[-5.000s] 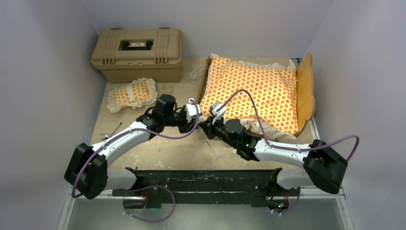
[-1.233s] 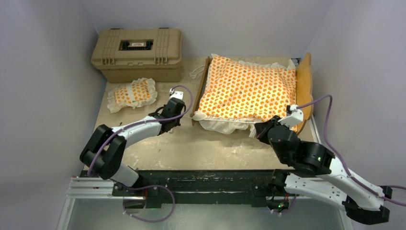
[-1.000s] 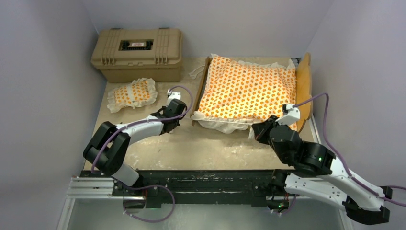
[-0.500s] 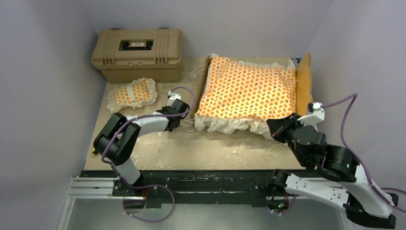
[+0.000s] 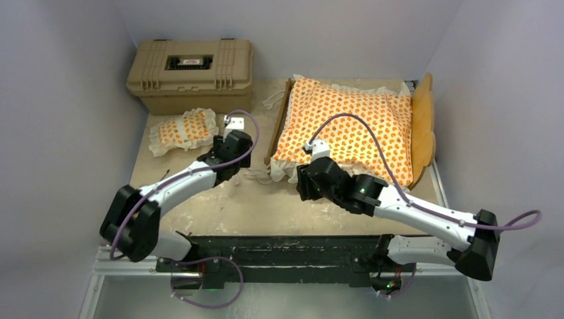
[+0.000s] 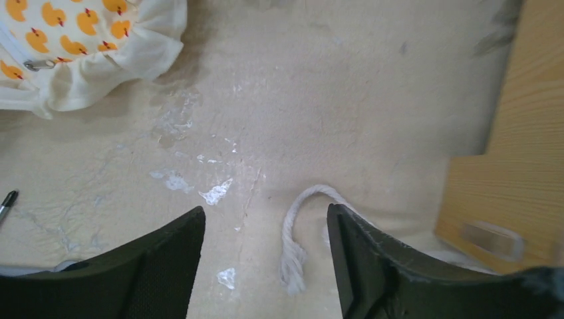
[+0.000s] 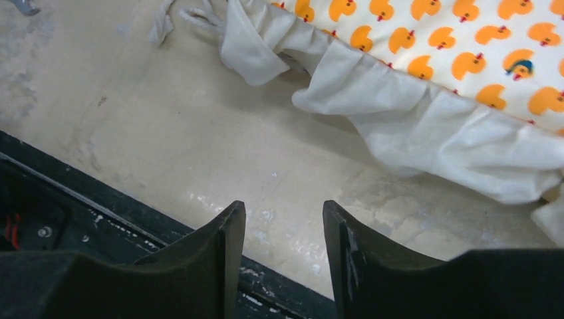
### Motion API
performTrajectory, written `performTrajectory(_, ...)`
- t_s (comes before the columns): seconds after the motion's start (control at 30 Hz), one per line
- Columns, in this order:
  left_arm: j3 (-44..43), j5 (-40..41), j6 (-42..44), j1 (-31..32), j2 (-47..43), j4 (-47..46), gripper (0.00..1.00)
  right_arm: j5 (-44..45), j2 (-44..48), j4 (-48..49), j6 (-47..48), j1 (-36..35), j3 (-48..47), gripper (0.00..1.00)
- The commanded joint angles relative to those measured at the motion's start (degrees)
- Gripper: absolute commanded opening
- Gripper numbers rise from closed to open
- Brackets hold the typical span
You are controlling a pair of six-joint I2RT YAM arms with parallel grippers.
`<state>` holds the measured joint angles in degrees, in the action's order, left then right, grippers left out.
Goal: Set up the pet bed
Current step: Tie the ropes to the bed frame.
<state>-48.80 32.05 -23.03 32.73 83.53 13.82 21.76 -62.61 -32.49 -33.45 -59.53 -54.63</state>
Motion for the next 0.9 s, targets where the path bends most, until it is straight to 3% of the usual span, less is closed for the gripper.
performTrajectory(0.0, 2.1, -4.6, 1.2, -0.3, -8.9, 0.1, 0.7, -3.2, -3.3, 14.2, 7.4, 0.6, -0.1, 0.53)
performTrajectory(0.13, 3.5, -14.3, 1.4, -0.3, -14.1, -0.8, 0.83, -2.3, -9.5, 19.0, 9.1, 1.7, -0.5, 0.57)
performTrajectory(0.27, 5.0, -23.9, -3.8, 1.1, -17.3, -3.5, 0.86, 2.8, -10.1, 18.2, 7.5, 6.6, -0.2, 0.6)
performTrajectory(0.4, 4.1, -16.8, -5.6, 11.3, -16.9, -3.5, 0.88, 2.1, -7.1, 20.1, 4.9, 11.2, 2.1, 0.65)
performTrajectory(0.53, 5.8, -9.3, -8.6, 12.6, -16.1, -3.0, 0.87, -4.7, -7.0, 26.5, 8.7, 11.4, 4.4, 0.66)
performTrajectory(0.67, 8.1, -7.7, -10.3, 7.0, -16.6, -3.6, 0.81, -11.5, -10.1, 31.4, 12.2, 10.7, 6.0, 0.63)
performTrajectory(0.73, 9.3, -11.2, -10.5, 1.9, -16.9, -4.0, 0.8, -10.9, -12.3, 33.5, 14.0, 8.3, 6.1, 0.62)
performTrajectory(0.87, 8.8, -8.6, -8.0, -1.2, -15.0, -1.7, 0.81, -10.7, -19.9, 36.0, 18.4, 2.6, 2.5, 0.62)
